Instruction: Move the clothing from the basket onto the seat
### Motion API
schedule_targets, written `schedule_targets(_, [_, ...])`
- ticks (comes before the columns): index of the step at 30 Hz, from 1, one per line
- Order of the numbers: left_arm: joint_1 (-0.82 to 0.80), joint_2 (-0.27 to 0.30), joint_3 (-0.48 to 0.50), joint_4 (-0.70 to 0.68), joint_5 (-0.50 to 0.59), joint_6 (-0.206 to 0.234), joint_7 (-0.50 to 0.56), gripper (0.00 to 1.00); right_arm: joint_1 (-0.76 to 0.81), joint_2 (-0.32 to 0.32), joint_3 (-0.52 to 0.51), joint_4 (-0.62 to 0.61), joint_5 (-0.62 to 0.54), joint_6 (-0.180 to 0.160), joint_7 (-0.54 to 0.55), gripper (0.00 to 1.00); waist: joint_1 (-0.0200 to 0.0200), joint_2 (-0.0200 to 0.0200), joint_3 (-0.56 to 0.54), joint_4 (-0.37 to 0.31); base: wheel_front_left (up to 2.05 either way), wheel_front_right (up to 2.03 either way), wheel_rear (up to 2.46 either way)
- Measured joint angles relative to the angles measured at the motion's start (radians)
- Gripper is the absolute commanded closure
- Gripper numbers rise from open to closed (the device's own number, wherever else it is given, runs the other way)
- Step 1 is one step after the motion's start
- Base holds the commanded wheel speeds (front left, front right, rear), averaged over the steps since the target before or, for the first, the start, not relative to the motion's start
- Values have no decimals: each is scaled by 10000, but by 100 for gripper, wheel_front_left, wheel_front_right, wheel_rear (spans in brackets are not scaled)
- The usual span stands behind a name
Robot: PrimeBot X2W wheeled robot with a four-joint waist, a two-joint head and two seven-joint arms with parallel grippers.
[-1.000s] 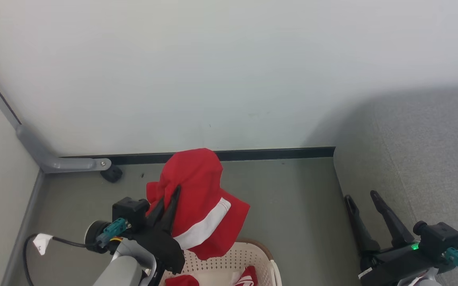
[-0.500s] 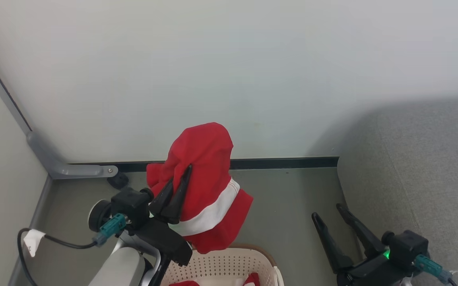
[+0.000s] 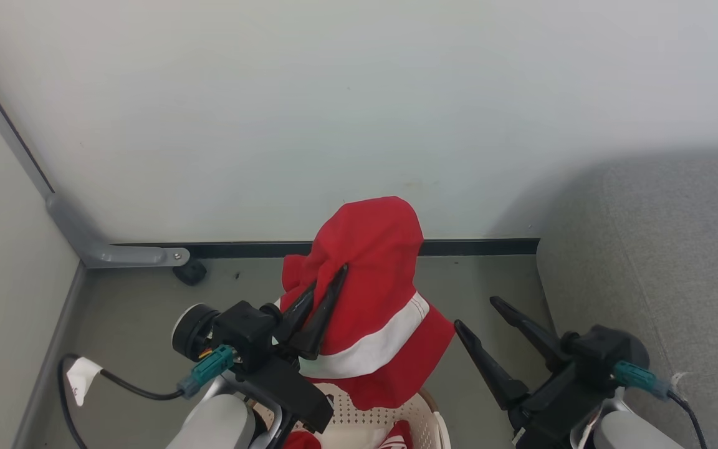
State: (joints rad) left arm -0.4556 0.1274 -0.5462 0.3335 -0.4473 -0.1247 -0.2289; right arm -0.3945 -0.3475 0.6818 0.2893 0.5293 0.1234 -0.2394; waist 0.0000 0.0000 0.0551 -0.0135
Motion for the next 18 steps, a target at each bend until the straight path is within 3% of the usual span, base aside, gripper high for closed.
schedule_targets(10, [44, 54, -299, -430, 2, 0, 337, 100, -1467, -128, 2123, 673, 646, 2, 370, 0, 0, 1, 180, 238, 0, 0, 0])
schedule_targets(18, [35, 71, -458, -591, 0, 0, 483, 100, -1878, -188, 2842, 1118, 1885, 2, 441, 0, 0, 1, 281, 478, 0, 0, 0])
